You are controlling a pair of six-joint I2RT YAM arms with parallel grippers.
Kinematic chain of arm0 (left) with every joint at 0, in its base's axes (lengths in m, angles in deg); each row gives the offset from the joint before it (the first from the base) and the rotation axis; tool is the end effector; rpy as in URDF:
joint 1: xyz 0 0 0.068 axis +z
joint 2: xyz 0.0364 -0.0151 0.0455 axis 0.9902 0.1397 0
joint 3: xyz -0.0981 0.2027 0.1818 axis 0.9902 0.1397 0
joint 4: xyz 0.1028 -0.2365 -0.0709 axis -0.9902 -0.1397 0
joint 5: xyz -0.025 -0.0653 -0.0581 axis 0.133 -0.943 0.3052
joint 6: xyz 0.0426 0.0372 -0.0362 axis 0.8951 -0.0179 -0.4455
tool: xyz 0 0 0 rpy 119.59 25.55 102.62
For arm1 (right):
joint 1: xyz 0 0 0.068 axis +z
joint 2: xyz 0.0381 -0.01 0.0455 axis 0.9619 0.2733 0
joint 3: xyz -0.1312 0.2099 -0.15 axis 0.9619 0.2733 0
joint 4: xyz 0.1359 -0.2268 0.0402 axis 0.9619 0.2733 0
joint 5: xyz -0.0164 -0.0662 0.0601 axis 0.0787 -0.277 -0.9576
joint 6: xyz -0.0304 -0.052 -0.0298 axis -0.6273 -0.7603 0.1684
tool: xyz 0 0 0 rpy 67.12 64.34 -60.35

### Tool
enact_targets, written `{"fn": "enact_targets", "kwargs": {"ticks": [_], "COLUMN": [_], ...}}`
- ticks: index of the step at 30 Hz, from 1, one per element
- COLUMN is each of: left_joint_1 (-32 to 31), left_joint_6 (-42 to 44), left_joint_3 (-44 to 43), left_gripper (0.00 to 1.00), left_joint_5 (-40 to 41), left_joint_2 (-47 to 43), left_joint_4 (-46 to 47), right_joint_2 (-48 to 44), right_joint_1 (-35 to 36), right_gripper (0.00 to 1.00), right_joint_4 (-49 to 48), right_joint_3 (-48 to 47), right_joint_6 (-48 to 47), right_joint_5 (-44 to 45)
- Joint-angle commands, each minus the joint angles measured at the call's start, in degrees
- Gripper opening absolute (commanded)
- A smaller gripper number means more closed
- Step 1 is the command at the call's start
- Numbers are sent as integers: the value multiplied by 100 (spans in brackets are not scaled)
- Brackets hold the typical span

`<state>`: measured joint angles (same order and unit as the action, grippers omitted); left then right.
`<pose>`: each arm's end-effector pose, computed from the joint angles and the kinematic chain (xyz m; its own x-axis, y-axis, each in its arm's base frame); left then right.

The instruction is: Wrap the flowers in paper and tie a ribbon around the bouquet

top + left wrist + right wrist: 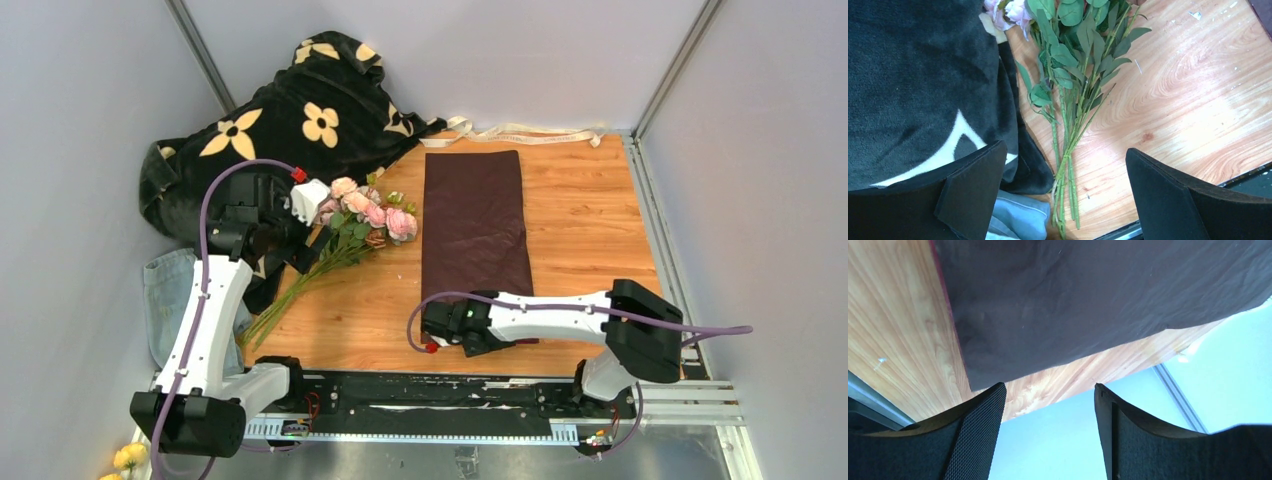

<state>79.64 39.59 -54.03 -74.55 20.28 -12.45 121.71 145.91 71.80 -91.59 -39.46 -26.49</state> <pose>0.2070 -0.0200 0.3394 -0.5773 0.5228 -0.6272 0.5471 0.8179 0.1782 0.1077 0.2473 0.1802 0.1335 -0.9791 0.1536 -0.8751 -0.1893 -0.4454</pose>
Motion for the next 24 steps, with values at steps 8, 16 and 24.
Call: {"fn": "enact_targets", "kwargs": {"ticks": [8, 16, 24], "left_joint_1": [17, 14, 15], "left_joint_6": [94, 74, 74], "left_joint_3": [20, 0, -11], "left_gripper": [100, 100, 100], "left_joint_5": [-162, -221, -254], "left_joint_2": [14, 50, 52], "left_joint_4": [-92, -88, -84], "right_joint_2": [-504, -216, -190], "right_joint_1": [717, 1145, 1138], "right_gripper": [70, 70, 70], "right_joint_4": [544, -87, -820], "right_joint_3": [598, 871, 1251], "right_joint_6": [25, -63, -406], "right_joint_5": [21, -35, 601]}}
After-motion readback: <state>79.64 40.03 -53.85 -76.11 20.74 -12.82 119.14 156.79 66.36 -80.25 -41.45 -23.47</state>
